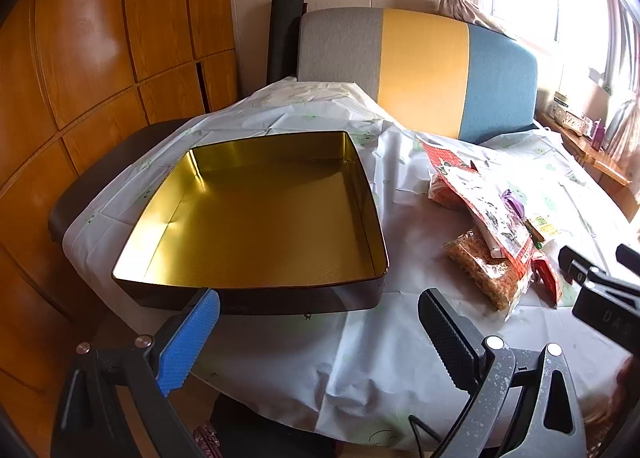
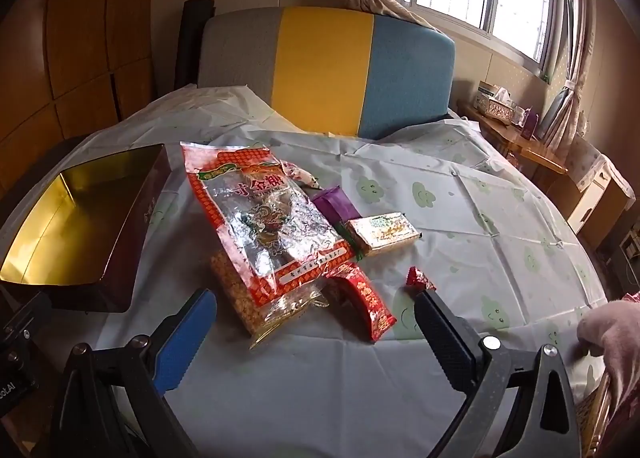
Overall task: Organize snacks
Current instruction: 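Move the left gripper toward the large red-and-silver snack bag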
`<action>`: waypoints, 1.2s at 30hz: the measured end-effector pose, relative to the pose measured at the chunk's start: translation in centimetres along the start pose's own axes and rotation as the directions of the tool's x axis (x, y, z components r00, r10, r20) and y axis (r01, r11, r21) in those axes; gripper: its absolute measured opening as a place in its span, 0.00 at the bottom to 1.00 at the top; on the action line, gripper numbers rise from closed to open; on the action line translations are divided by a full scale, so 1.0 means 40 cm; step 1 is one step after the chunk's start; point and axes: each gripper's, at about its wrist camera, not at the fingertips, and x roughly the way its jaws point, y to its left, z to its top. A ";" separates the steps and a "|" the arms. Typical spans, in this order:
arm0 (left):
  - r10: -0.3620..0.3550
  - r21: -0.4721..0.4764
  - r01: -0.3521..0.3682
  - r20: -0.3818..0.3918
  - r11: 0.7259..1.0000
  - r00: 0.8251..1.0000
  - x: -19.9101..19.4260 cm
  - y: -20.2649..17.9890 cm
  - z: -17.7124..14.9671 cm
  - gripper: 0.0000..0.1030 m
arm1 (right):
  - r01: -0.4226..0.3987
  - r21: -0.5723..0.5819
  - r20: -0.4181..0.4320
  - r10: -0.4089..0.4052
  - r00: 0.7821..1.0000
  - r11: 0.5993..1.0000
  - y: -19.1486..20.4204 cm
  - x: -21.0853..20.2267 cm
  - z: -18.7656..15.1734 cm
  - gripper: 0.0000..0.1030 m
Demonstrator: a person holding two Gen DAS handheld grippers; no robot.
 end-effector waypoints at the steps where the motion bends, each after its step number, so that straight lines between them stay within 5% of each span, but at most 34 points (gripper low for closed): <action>1: 0.000 0.003 0.000 -0.002 1.000 1.000 0.003 -0.002 0.001 0.97 | 0.000 -0.009 0.002 0.000 1.000 1.000 -0.004 0.003 0.009 0.98; 12: 0.033 0.034 -0.033 -0.013 0.999 0.999 0.029 -0.017 -0.001 0.97 | -0.054 -0.152 0.015 0.057 0.998 0.987 -0.060 0.050 0.111 0.98; 19: 0.057 0.061 -0.055 -0.026 0.997 0.998 0.040 -0.033 0.000 0.97 | -0.094 -0.323 0.071 0.123 0.990 0.942 -0.091 0.110 0.131 0.98; 24: 0.066 0.072 -0.064 -0.023 0.995 0.998 0.045 -0.052 0.018 0.97 | -0.143 -0.234 0.004 0.148 0.989 0.962 -0.139 0.175 0.128 0.94; 36: 0.041 0.109 -0.038 -0.022 0.993 0.999 0.054 -0.094 0.029 0.97 | -0.175 -0.127 0.012 0.178 0.984 0.976 -0.184 0.172 0.154 0.94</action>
